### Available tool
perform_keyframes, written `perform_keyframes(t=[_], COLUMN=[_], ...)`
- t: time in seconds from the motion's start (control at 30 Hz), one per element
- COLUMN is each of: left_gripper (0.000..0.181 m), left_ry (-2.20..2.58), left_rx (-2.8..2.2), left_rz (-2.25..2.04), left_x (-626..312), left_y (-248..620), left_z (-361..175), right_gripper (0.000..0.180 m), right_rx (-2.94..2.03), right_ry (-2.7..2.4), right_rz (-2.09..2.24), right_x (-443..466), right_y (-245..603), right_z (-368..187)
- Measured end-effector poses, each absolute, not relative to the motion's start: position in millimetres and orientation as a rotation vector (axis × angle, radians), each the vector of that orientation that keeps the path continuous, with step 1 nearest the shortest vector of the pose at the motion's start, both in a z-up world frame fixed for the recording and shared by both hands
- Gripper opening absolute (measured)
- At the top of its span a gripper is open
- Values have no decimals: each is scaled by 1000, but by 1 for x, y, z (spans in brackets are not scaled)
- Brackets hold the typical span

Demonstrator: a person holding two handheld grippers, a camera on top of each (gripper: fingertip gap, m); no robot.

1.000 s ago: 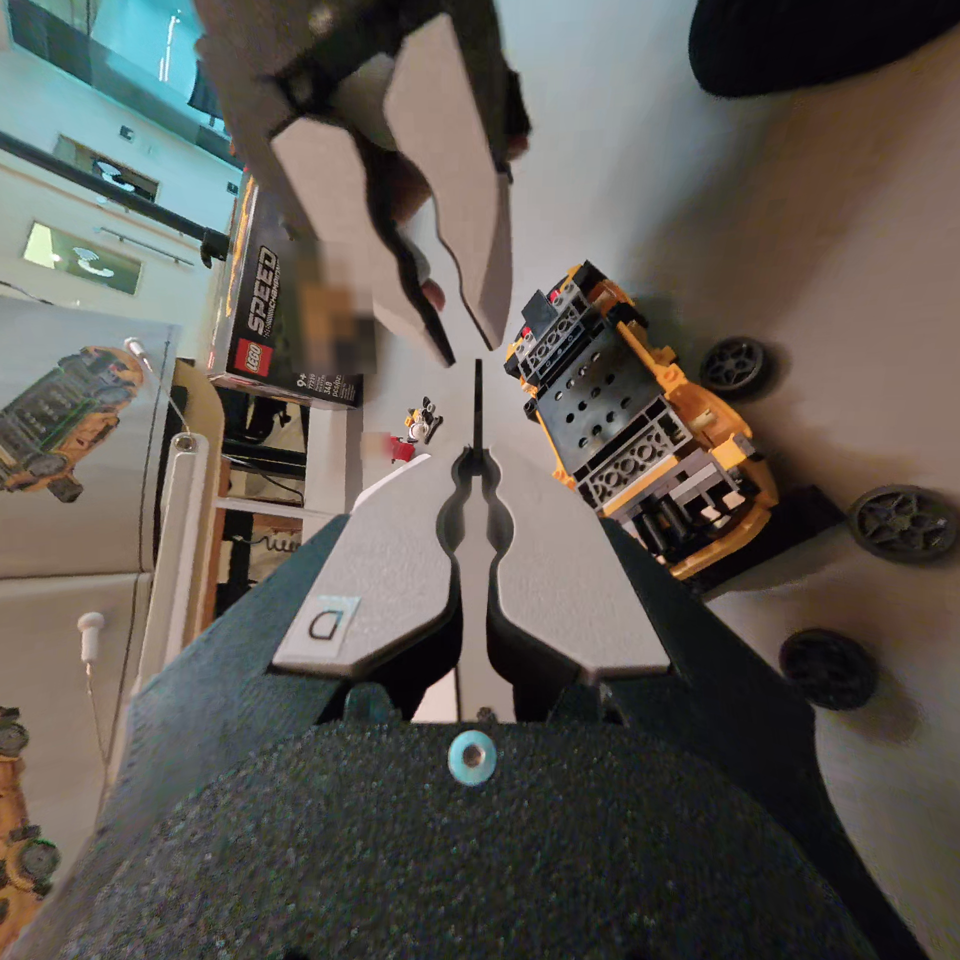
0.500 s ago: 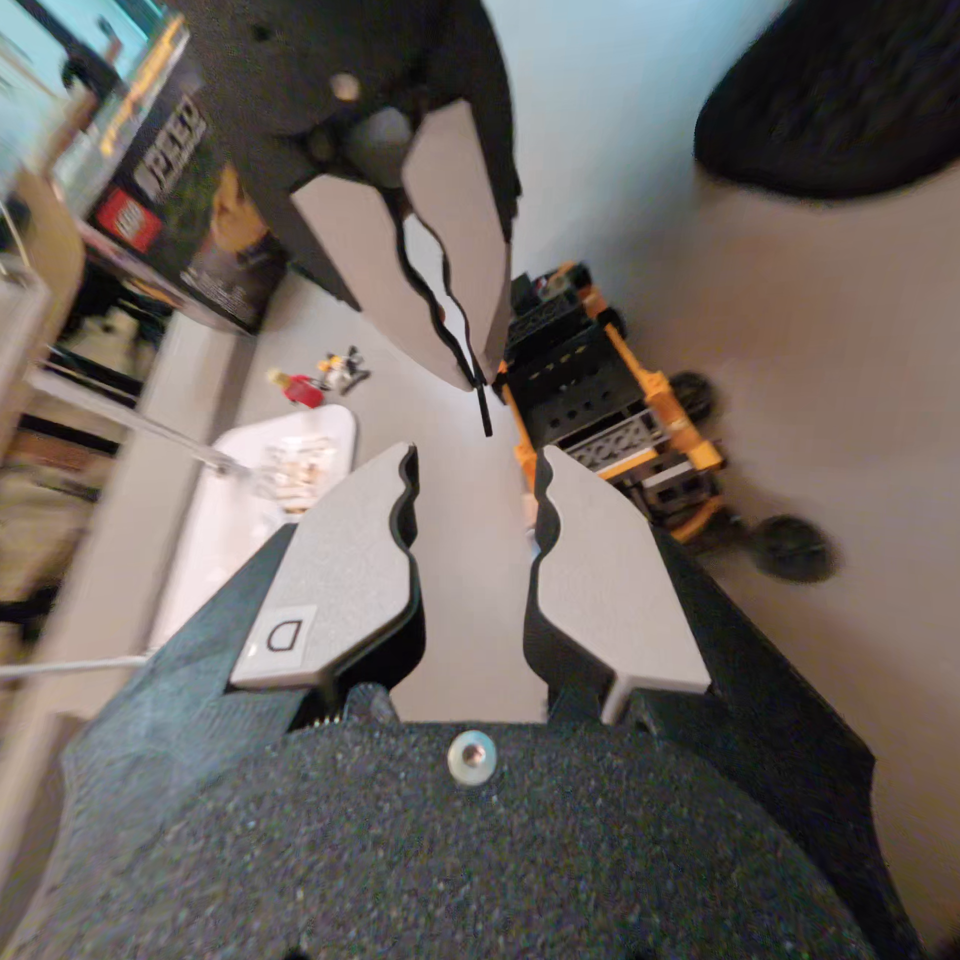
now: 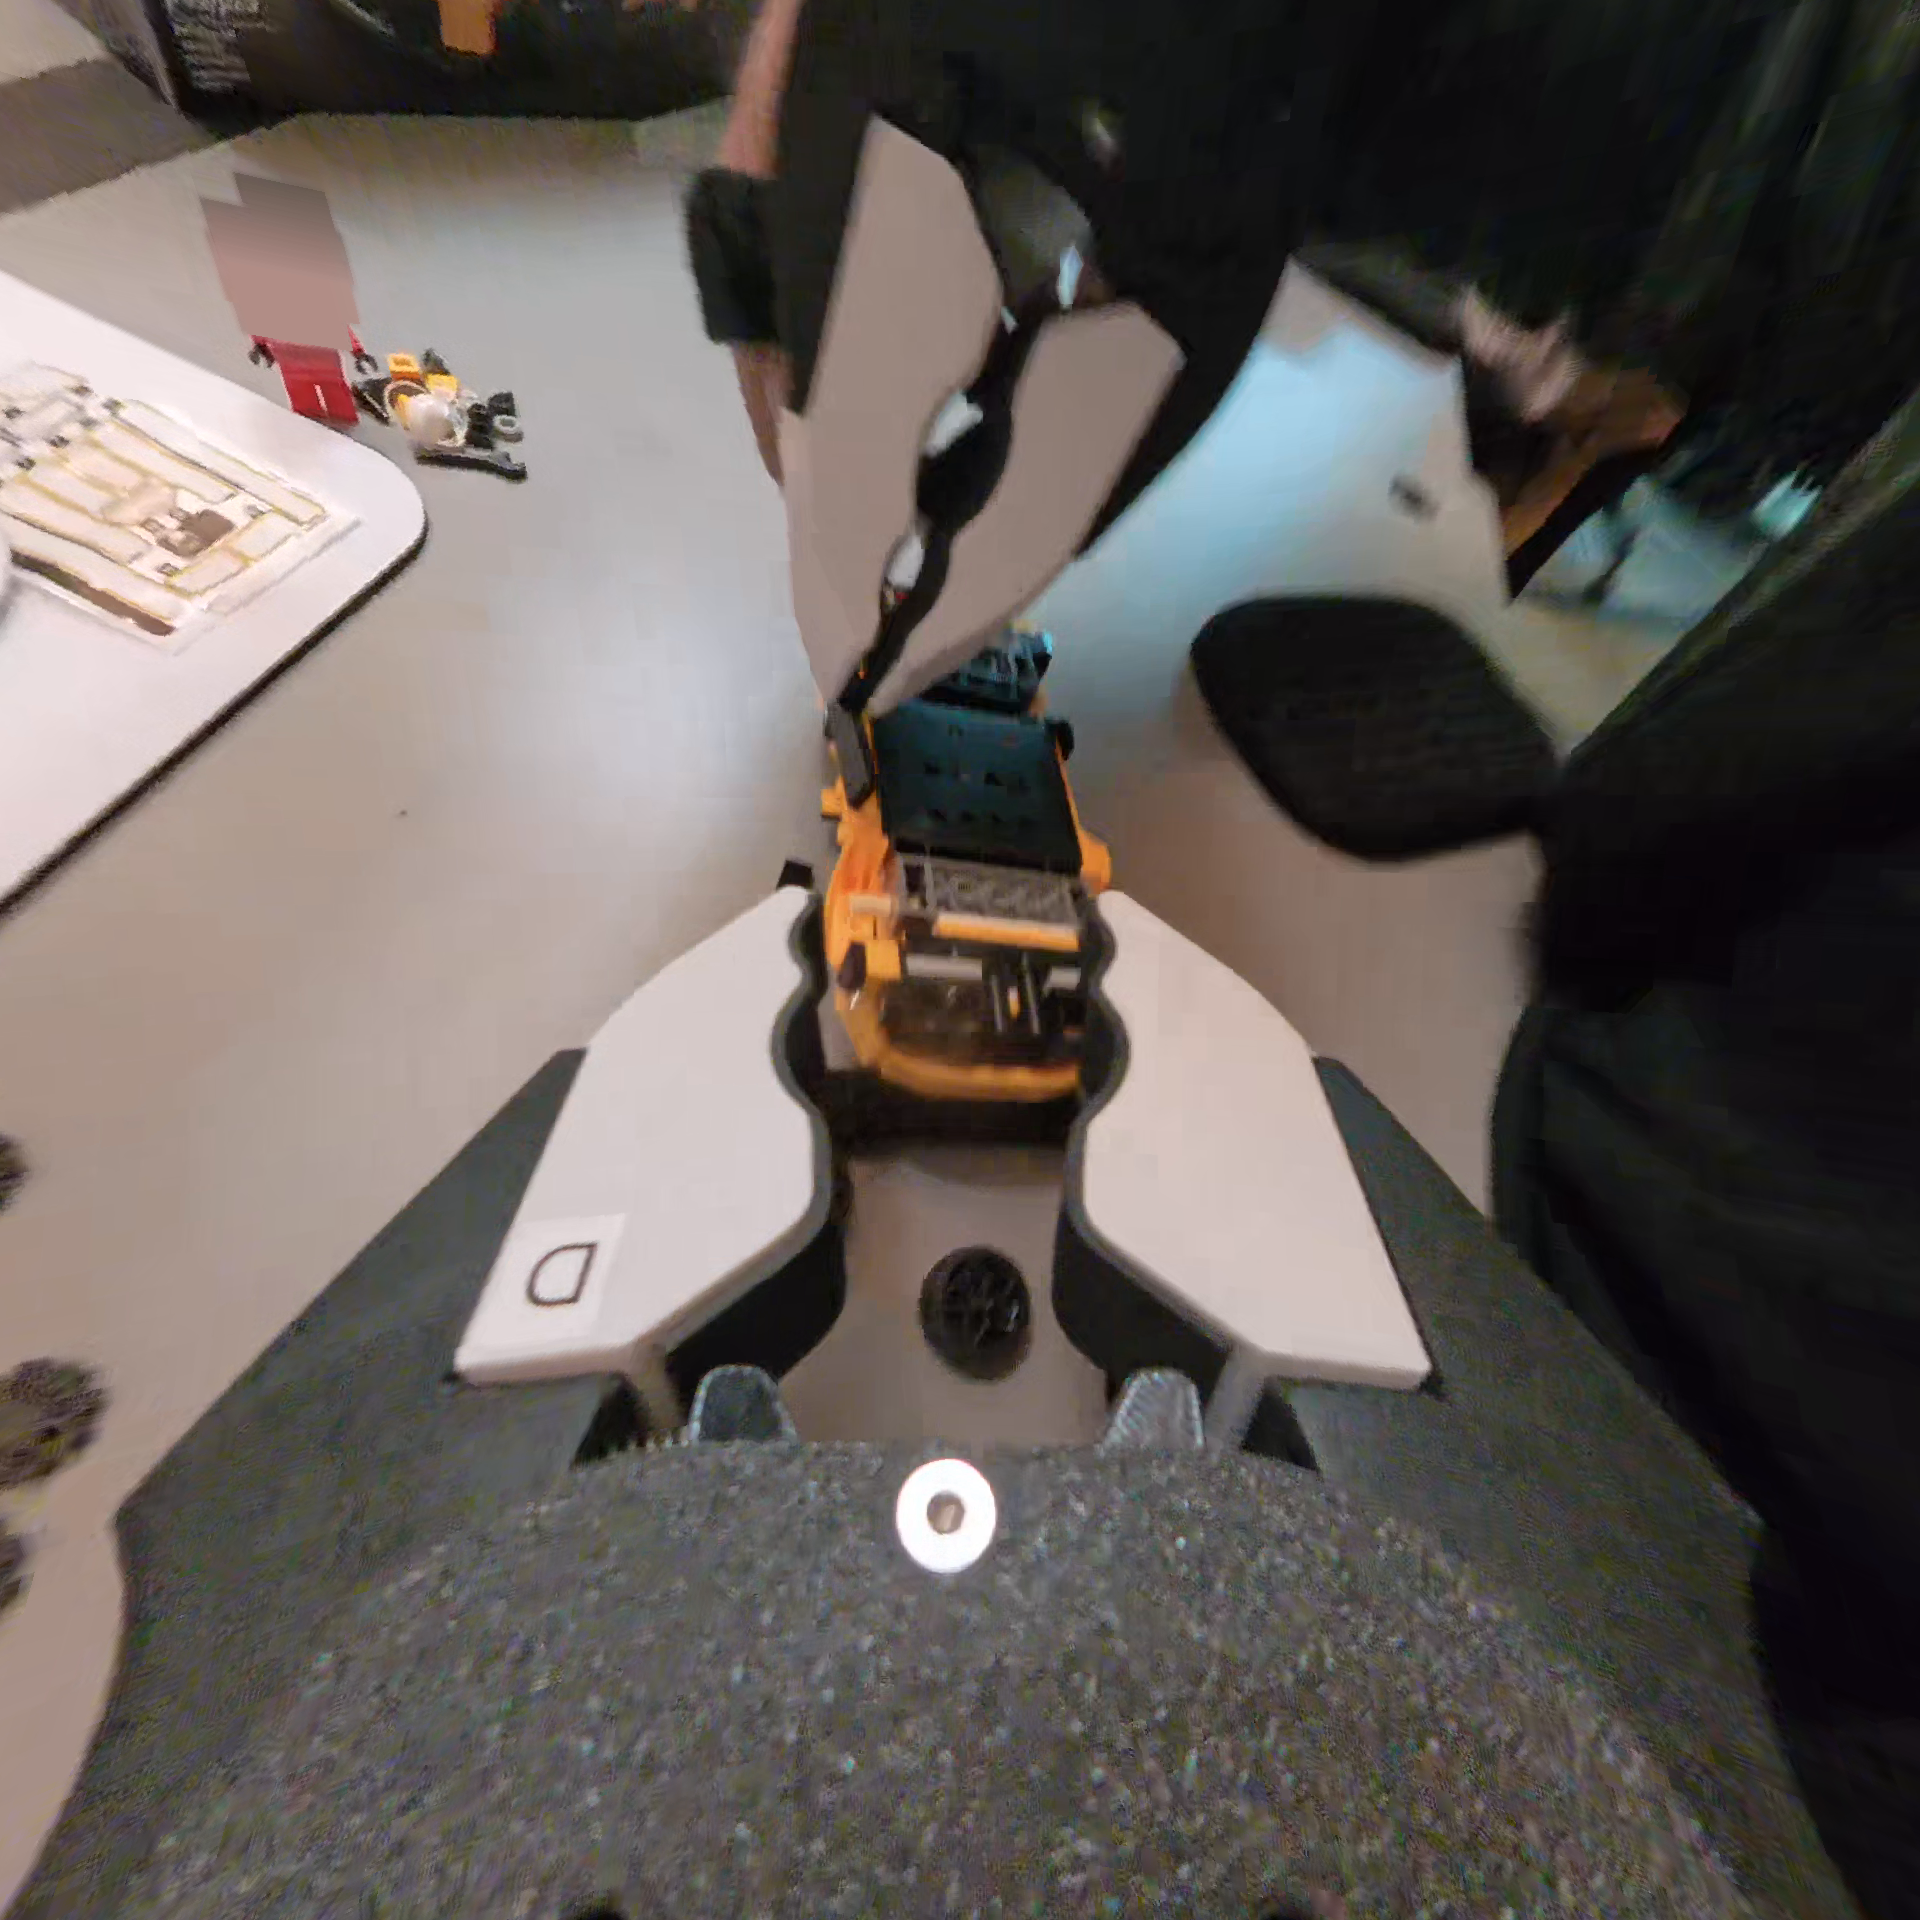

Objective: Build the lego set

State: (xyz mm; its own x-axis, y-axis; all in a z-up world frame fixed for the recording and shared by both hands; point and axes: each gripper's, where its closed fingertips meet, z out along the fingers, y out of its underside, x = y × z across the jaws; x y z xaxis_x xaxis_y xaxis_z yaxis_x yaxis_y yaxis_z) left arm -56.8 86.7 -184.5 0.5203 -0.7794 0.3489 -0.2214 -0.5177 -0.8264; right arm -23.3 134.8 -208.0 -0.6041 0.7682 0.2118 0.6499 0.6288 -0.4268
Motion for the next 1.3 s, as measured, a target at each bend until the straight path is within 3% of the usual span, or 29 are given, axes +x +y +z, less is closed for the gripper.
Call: perform_keyframes(t=[0.1, 0.6, 0.8, 0.93, 1.1, 1.3], left_gripper=[34, 9, 8, 8, 8, 8], left_ry=[644, 489, 505, 705, 974, 1064], left_rx=[-2080, -2099, -2111, -2047, -1934, -1871], left_rz=[-1119, -1185, -1158, -957, -595, -493], left_x=[-52, -42, -42, -42, -40, -36], left_y=[102, 119, 119, 117, 117, 114], left_z=[-179, -183, -187, -186, -184, -182], right_gripper=[2, 2, 2, 12, 12, 9], right_rx=[-1068, -1012, -1005, -1071, -1161, -1152], right_ry=[-2414, -2304, -2284, -2330, -2360, -2399], right_rz=[388, 210, 189, 285, 468, 512], right_x=[-28, -30, -30, -23, -24, -27], right_y=[133, 136, 136, 132, 127, 123], right_z=[-199, -194, -193, -193, -189, -192])
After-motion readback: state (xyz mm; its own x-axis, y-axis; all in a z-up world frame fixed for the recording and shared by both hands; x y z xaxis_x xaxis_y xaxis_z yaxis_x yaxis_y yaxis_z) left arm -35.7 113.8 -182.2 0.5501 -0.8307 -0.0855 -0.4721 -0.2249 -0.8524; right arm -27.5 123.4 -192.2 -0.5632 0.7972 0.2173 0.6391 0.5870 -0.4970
